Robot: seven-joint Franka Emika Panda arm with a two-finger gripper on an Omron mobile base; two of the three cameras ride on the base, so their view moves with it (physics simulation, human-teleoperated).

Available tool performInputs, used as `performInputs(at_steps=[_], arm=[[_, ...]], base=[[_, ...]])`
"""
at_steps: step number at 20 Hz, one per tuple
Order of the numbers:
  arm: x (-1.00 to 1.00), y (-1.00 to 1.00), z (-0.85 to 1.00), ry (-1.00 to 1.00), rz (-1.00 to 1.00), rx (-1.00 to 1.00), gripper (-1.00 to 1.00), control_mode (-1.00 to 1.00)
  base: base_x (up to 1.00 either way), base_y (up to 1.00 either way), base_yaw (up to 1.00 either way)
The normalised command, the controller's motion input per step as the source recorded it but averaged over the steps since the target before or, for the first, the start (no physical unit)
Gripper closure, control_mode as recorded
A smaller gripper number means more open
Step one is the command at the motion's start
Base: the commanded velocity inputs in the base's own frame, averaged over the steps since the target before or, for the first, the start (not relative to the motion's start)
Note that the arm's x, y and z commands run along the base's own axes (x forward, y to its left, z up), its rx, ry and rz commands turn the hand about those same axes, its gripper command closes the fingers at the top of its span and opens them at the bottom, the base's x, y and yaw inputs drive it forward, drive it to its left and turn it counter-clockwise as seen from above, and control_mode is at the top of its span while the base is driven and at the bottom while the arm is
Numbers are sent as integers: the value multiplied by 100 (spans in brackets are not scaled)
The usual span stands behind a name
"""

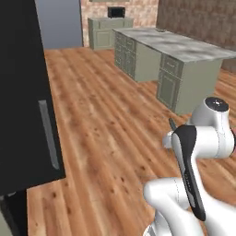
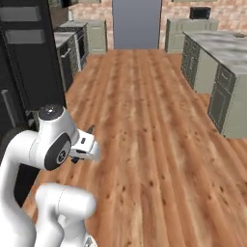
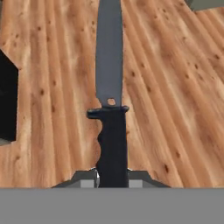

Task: Retrieve the butter from the fridge and place it on a plate on the dining table. Then retrieve the butter knife by the fridge and place it near the plate.

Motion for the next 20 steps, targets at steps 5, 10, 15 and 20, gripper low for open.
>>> performInputs(at_steps=[5, 10, 15, 20], arm=[[0, 0, 0, 0, 0, 0, 100, 100], [0, 0, 0, 0, 0, 0, 100, 100], [0, 0, 0, 0, 0, 0, 100, 100], [0, 0, 0, 0, 0, 0, 100, 100]], base=[[30, -66, -59], [100, -100, -25], [100, -100, -3], [100, -100, 0]])
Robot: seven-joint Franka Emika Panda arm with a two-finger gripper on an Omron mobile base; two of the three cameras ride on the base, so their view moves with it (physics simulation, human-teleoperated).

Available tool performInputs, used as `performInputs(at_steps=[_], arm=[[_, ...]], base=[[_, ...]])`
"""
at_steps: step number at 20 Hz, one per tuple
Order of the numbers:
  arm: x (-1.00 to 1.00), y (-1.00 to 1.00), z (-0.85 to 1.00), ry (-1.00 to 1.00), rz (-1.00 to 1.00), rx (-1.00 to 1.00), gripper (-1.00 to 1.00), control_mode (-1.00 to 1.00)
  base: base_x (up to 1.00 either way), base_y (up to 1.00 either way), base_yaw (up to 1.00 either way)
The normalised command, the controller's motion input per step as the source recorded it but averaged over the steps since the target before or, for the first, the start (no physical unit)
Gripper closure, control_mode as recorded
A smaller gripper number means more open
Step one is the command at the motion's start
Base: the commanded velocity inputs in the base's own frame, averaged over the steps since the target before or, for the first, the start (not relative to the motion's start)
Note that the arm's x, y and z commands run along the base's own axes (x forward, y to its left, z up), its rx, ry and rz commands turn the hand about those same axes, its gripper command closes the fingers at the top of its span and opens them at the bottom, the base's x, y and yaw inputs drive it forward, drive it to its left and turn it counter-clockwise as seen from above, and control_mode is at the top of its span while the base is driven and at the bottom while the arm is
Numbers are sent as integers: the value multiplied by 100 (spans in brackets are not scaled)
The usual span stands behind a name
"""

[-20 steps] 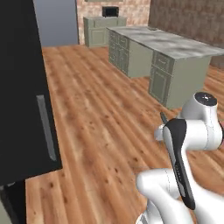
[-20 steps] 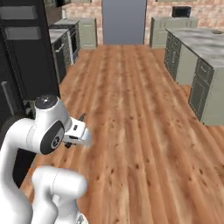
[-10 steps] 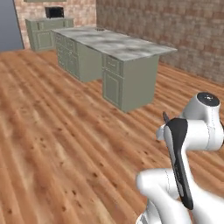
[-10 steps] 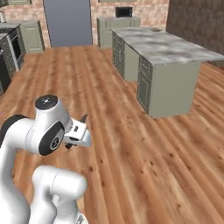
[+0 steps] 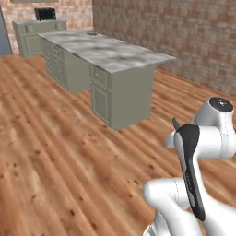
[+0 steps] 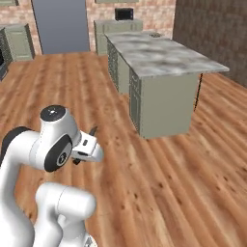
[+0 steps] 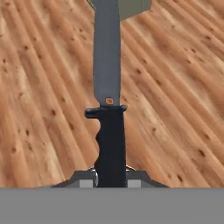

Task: Retrieve the butter from the fridge and place it on a plate on the dining table. Then retrieve the butter knife by the fridge and place it near the plate.

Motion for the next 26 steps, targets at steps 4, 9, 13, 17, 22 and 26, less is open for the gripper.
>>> performInputs(at_steps=[4, 9, 13, 17, 22, 26], arm=[[0, 0, 0, 0, 0, 0, 100, 100], [0, 0, 0, 0, 0, 0, 100, 100], [0, 0, 0, 0, 0, 0, 100, 100], [0, 0, 0, 0, 0, 0, 100, 100], [0, 0, 0, 0, 0, 0, 100, 100], [0, 0, 0, 0, 0, 0, 100, 100]], base=[[100, -100, 0], [100, -100, 0], [100, -100, 0], [100, -100, 3], [100, -100, 4], [100, -100, 4]])
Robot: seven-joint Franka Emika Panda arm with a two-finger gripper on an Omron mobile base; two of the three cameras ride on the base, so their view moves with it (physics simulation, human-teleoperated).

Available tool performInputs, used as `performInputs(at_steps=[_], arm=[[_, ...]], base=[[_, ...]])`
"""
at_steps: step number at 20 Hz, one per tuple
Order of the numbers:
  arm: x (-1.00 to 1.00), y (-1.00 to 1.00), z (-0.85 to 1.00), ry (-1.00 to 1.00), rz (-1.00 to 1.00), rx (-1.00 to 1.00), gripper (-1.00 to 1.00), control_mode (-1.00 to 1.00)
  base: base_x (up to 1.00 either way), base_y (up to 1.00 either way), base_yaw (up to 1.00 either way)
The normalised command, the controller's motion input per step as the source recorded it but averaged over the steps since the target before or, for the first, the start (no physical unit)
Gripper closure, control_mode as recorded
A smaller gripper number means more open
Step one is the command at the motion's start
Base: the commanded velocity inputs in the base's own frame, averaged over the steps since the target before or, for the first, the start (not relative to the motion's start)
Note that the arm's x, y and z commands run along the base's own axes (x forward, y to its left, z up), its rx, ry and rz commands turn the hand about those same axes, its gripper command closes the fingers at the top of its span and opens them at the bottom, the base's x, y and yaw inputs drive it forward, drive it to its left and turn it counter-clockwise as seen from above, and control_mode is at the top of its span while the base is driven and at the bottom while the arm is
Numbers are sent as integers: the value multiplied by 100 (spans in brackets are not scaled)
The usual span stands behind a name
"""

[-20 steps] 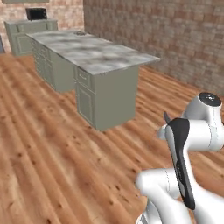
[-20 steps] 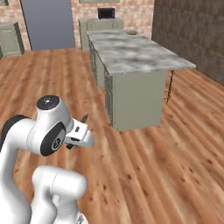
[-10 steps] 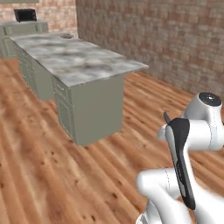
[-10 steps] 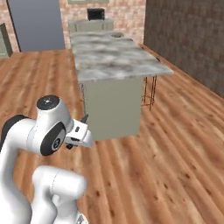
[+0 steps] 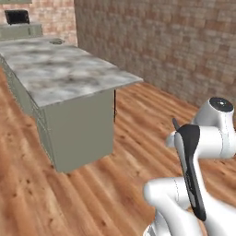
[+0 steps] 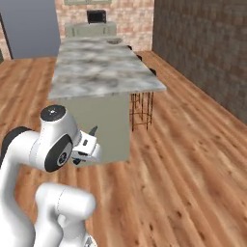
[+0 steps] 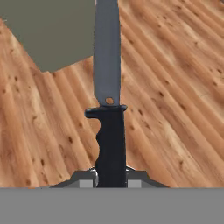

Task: Retrieve the butter from the fridge and place it on a plate on the dining table. Then retrieve the butter knife by the fridge and place it near the plate.

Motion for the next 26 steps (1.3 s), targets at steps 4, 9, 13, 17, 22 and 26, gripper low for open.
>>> performInputs(at_steps=[4, 9, 13, 17, 22, 26], arm=[[0, 0, 0, 0, 0, 0, 100, 100], [0, 0, 0, 0, 0, 0, 100, 100], [0, 0, 0, 0, 0, 0, 100, 100], [0, 0, 0, 0, 0, 0, 100, 100], [0, 0, 0, 0, 0, 0, 100, 100], [0, 0, 0, 0, 0, 0, 100, 100]], base=[[100, -100, 9], [100, -100, 10], [100, -100, 19], [100, -100, 22], [100, -100, 22], [100, -100, 22]])
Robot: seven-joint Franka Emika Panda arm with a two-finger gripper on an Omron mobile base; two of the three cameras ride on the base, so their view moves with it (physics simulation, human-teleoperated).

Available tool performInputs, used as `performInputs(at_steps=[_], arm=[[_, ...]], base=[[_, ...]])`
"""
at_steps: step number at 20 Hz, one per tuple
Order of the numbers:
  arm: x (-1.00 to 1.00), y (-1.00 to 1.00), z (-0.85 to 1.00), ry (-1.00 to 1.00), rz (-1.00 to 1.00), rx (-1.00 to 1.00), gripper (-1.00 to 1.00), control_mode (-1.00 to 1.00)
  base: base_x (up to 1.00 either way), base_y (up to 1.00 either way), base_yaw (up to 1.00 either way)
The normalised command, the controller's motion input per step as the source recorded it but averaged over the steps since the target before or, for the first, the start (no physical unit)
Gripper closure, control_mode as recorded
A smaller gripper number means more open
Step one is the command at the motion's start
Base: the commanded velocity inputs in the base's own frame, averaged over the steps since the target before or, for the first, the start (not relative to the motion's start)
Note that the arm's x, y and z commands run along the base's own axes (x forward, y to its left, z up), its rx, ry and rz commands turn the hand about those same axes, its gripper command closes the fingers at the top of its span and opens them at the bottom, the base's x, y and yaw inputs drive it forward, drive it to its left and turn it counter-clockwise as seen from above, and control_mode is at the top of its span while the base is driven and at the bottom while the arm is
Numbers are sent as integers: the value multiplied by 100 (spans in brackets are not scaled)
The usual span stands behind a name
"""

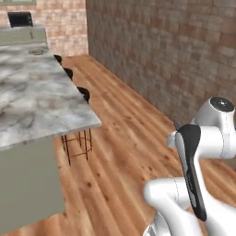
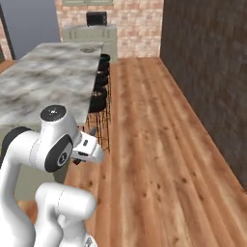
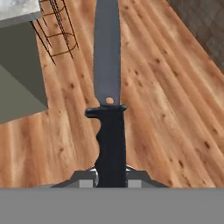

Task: Retrieve the butter from the fridge and place it on a plate on the dining table. Then retrieve the butter knife by the fridge and place it near the plate.

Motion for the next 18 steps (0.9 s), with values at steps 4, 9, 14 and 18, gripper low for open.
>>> performInputs(at_steps=[4, 9, 14, 18], arm=[[0, 0, 0, 0, 0, 0, 100, 100], [0, 0, 0, 0, 0, 0, 100, 100], [0, 0, 0, 0, 0, 0, 100, 100], [0, 0, 0, 0, 0, 0, 100, 100]], base=[[100, -100, 23], [100, -100, 33], [100, -98, 46], [100, -94, 50]])
